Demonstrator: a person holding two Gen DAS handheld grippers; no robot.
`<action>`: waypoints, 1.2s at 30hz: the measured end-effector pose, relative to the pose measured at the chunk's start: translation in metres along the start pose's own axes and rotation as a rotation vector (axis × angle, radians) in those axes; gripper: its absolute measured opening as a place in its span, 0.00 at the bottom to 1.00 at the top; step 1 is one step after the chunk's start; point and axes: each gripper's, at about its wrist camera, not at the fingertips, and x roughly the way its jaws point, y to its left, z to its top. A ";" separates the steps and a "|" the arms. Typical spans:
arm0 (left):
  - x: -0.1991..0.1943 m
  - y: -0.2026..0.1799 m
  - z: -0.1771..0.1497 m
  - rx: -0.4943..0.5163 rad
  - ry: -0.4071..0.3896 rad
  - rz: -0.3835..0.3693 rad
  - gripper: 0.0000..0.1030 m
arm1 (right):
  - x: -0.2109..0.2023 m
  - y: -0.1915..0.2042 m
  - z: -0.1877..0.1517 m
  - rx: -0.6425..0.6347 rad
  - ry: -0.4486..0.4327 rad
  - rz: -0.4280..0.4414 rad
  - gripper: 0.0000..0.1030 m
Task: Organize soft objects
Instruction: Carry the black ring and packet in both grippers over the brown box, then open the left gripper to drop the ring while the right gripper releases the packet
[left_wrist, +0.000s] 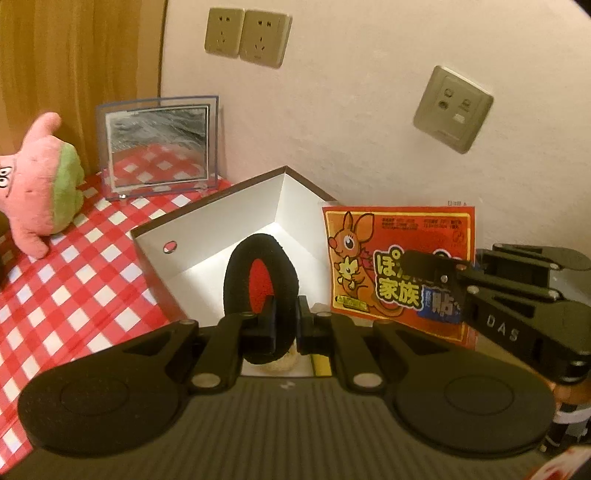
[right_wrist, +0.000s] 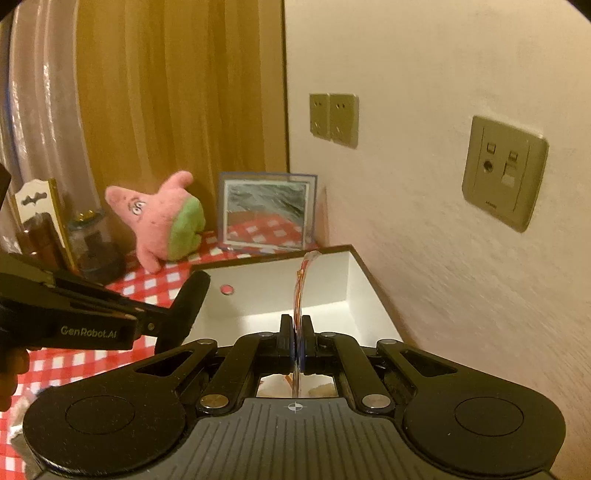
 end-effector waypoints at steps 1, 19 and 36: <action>0.005 0.000 0.003 0.002 0.006 0.002 0.08 | 0.005 -0.004 0.000 0.000 0.006 -0.001 0.02; 0.076 0.026 0.045 -0.046 0.052 0.056 0.30 | 0.068 -0.038 0.017 0.006 0.046 0.000 0.02; 0.064 0.038 0.033 -0.066 0.088 0.024 0.30 | 0.090 -0.028 0.025 -0.024 0.062 0.004 0.04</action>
